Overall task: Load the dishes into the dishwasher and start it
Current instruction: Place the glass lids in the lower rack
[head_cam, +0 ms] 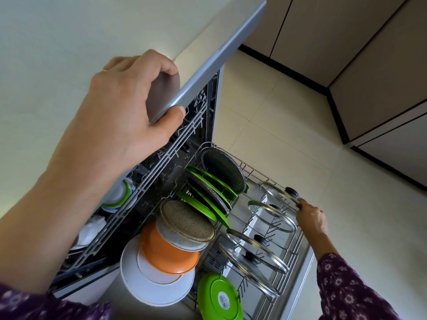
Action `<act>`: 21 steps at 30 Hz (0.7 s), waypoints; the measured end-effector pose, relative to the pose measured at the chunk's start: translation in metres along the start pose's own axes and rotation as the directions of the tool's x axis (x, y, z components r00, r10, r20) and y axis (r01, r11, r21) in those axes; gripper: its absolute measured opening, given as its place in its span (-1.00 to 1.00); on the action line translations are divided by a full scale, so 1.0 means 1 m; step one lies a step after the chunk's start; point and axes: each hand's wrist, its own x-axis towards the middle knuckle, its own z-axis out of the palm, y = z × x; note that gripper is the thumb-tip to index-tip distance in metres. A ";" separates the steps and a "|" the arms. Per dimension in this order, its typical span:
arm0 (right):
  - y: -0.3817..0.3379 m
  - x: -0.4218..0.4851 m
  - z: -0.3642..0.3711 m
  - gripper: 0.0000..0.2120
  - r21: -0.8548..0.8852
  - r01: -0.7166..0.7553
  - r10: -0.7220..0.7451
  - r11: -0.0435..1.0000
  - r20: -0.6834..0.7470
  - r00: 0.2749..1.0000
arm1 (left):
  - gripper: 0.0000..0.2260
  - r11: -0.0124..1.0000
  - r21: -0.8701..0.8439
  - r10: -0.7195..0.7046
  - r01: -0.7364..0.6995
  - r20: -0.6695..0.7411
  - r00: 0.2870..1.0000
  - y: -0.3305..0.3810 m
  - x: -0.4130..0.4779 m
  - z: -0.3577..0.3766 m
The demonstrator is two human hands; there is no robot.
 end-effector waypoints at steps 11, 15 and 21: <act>-0.029 0.025 -0.006 -0.74 -0.066 0.103 -0.099 0.993 0.057 0.993 | -0.62 1.000 0.009 0.002 -0.002 0.006 1.000 0.000 0.000 -0.001; -0.030 0.037 -0.005 -0.77 -0.050 0.092 -0.089 0.994 0.066 0.994 | -0.61 1.000 0.009 0.001 -0.001 0.004 1.000 -0.001 0.000 -0.001; -0.024 0.048 0.006 -0.79 0.006 0.117 -0.117 0.993 0.087 0.989 | -0.63 0.999 0.038 0.002 -0.002 0.006 1.000 0.001 -0.001 -0.002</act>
